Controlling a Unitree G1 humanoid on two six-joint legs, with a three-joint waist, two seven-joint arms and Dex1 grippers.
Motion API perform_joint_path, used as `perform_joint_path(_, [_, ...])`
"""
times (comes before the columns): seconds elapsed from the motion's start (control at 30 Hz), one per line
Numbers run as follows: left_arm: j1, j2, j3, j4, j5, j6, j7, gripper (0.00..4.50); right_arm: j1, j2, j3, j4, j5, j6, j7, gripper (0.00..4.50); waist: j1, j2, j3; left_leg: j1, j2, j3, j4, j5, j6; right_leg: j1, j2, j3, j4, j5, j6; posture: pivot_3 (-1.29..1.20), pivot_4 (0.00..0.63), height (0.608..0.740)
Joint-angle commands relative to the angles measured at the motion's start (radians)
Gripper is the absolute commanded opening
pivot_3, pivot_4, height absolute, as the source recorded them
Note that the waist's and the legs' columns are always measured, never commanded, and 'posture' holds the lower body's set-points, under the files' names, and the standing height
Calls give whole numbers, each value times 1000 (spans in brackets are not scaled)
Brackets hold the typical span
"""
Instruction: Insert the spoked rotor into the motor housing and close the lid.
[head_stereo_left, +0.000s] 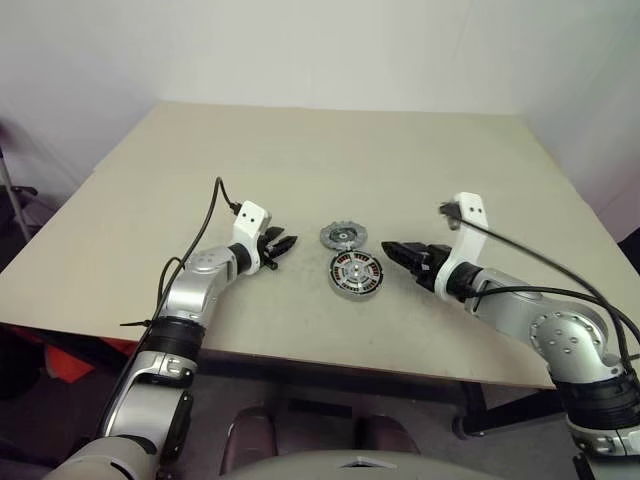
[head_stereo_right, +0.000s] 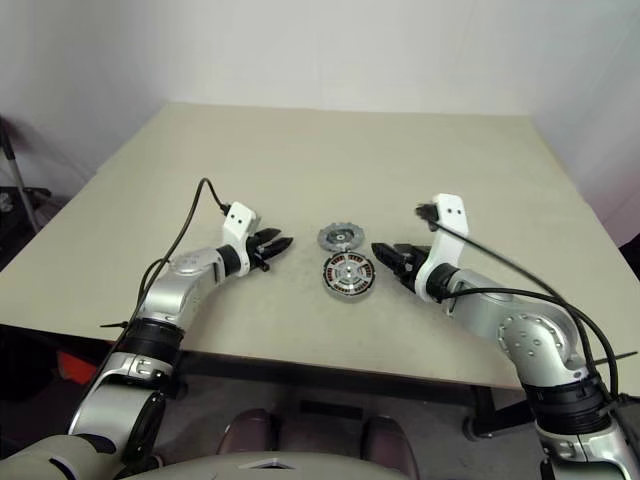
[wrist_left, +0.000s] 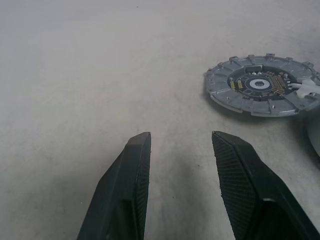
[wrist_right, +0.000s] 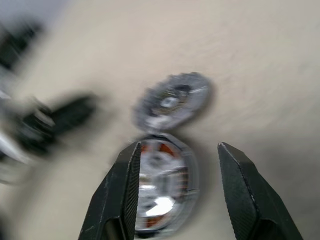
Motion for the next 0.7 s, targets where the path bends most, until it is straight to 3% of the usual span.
perform_joint_path(0.03, [-23, 5, 10, -13, 1, -31, 2, 2072, -66, -3, 47, -15, -163, -25, 109, 2119, 0, 0, 0, 0, 0, 0, 0, 0, 0, 0, 0, 0, 0, 0, -1, 0, 0, 740])
perform_joint_path(0.2, [-15, 8, 16, -18, -1, -31, 6, 2072, -101, 31, 64, -67, -211, 40, 182, 224, 1, 0, 0, 0, 0, 0, 3, -2, 3, 0, 0, 0, 0, 4, -7, 0, 0, 740])
perform_joint_path(0.23, [-14, 8, 16, -20, -1, -30, 7, 2072, -103, 39, 62, -76, -215, 54, 189, 33, 1, 0, 0, 1, 1, 0, 4, -2, 4, 0, 0, 0, 1, 4, -8, 0, 0, 740])
perform_joint_path(0.43, [-4, 11, 19, -31, -4, -24, 12, 2072, -80, 73, 58, -91, -260, 109, 238, 33, 0, 0, 0, 1, 1, 0, 9, -3, 5, 1, 0, 0, 2, 5, -8, 0, 0, 740])
perform_joint_path(0.7, [-5, 14, 16, -30, -1, -24, 13, 2072, -47, 178, 120, 60, -426, 68, 301, 33, -3, 0, 0, 4, 1, 0, 9, -3, 5, 2, 0, 0, 3, 5, -8, 0, 0, 740])
